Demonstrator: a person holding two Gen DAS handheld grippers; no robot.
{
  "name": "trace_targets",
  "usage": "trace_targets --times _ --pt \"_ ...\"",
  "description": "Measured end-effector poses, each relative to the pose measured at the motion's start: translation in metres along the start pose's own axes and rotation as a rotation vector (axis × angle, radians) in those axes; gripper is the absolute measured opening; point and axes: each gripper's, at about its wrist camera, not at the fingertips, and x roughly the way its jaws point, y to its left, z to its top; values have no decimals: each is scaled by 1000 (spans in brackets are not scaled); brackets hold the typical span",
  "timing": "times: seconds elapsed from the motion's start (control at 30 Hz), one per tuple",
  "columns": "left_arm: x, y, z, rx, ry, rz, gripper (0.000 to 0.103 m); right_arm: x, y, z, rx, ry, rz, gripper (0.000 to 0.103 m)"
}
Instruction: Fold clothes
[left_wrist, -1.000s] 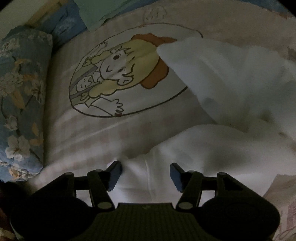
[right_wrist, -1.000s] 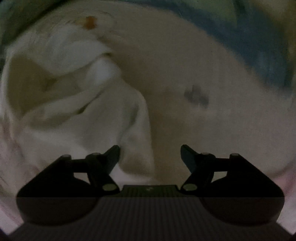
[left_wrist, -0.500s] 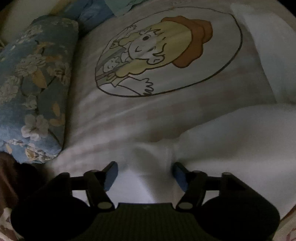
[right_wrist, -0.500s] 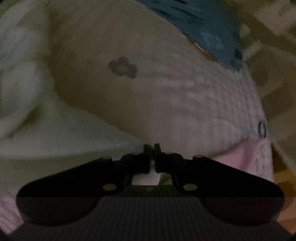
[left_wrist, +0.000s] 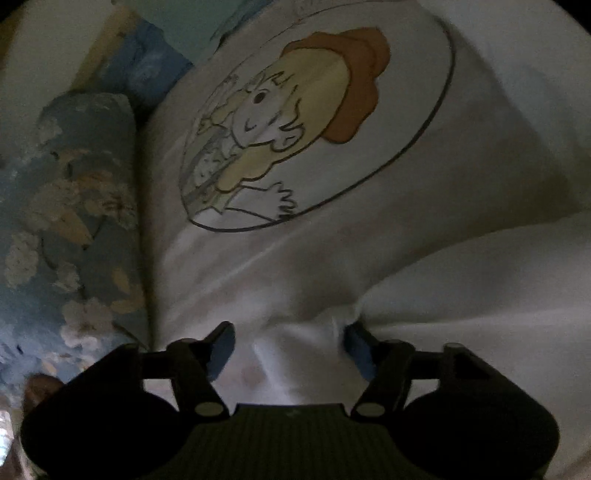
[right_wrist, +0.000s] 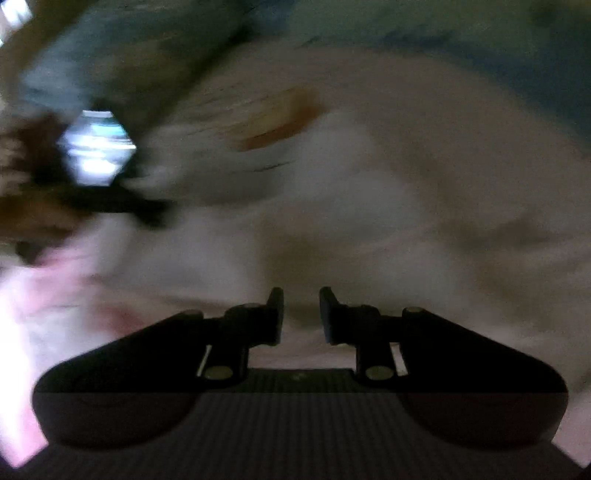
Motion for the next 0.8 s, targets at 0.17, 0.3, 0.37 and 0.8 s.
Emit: trace_targets --times 0.17,0.3,0.37,0.8 --pt "11 13 13 8 -7 38 78 92 41 11 -156 91 -161 20" --pt "12 40 7 -81 4 -47 73 119 -11 43 309 13 -202 10" --pt "-5 49 -8 -84 -35 -69 73 115 -8 44 366 8 -194 14" --pt "-99 100 -198 -275 47 -252 72 103 175 -14 -572 -53 -70 75"
